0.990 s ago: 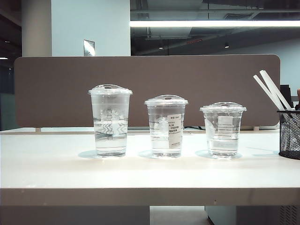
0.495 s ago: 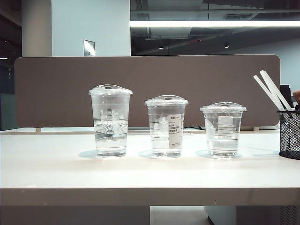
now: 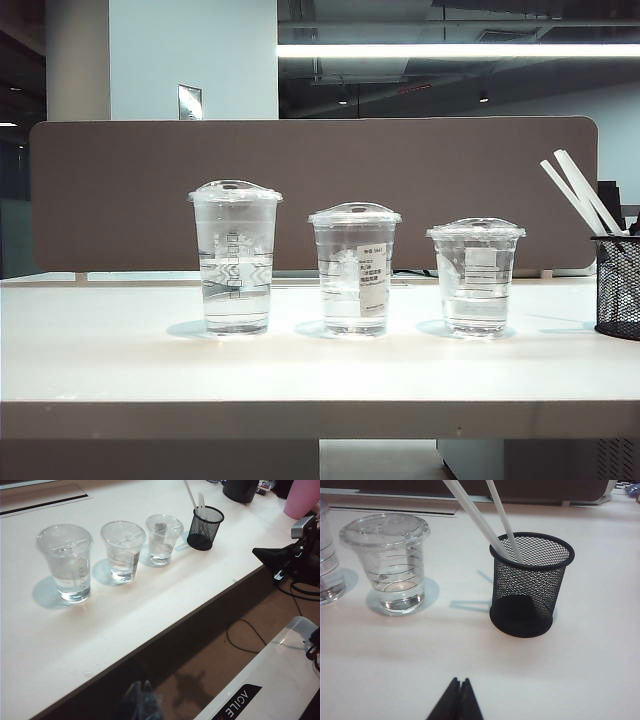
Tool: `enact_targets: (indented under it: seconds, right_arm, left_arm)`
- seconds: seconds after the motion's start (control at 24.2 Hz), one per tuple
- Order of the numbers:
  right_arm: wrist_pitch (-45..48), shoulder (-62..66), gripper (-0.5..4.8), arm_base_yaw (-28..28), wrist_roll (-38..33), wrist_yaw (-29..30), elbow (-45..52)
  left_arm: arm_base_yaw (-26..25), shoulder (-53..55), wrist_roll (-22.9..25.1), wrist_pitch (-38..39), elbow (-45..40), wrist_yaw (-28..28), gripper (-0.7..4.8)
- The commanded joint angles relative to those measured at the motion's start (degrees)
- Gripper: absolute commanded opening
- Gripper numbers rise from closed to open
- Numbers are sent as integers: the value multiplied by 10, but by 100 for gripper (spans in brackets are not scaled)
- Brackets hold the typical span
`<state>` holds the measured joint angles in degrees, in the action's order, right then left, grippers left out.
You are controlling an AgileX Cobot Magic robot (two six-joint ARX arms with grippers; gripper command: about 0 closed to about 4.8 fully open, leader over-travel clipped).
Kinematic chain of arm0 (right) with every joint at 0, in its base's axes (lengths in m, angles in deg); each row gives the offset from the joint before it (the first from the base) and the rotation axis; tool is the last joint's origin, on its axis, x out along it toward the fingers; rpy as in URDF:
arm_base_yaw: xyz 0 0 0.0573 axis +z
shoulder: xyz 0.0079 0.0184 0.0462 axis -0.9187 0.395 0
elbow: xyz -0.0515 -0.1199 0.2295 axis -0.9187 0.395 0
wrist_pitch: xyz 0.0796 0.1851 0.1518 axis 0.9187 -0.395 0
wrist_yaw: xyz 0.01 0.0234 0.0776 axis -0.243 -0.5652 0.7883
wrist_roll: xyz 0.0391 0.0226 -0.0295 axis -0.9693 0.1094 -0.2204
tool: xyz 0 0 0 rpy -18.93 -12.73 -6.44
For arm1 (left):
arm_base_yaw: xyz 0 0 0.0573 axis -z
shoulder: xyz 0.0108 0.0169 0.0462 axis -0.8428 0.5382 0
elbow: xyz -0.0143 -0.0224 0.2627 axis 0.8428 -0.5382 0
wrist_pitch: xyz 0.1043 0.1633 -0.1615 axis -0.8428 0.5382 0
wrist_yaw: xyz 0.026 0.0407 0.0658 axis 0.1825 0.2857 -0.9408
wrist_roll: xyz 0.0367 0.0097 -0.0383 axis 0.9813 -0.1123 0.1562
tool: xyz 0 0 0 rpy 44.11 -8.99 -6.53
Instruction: Pick up the straw and insert it into the large coffee cup.
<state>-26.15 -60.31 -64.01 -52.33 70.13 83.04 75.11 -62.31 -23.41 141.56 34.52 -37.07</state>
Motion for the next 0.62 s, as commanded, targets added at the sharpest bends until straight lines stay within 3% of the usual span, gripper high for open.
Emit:
enact_targets:
  seconds: [0.04,0.25,0.37,0.45,0.62]
  right_arm:
    - [5,-1,-1,1,1,8,-1]
    - [6,-1,-1,1,0,16,-1]
    - [67,-1,-2,1,-71,15,-9]
    - [118,-1,-2,1,-102,5,-56]
    - [112,1,-2,1,-76,-58,-183]
  left_arm:
    - [0,0,0,-5,2,2,-5]
    - [0,0,0,-5,2,2,-5]
    - [0,0,0,-5,2,2,-5]
    - [0,0,0,-5,2,2,-5]
    - [0,0,0,-5,2,2,-5]
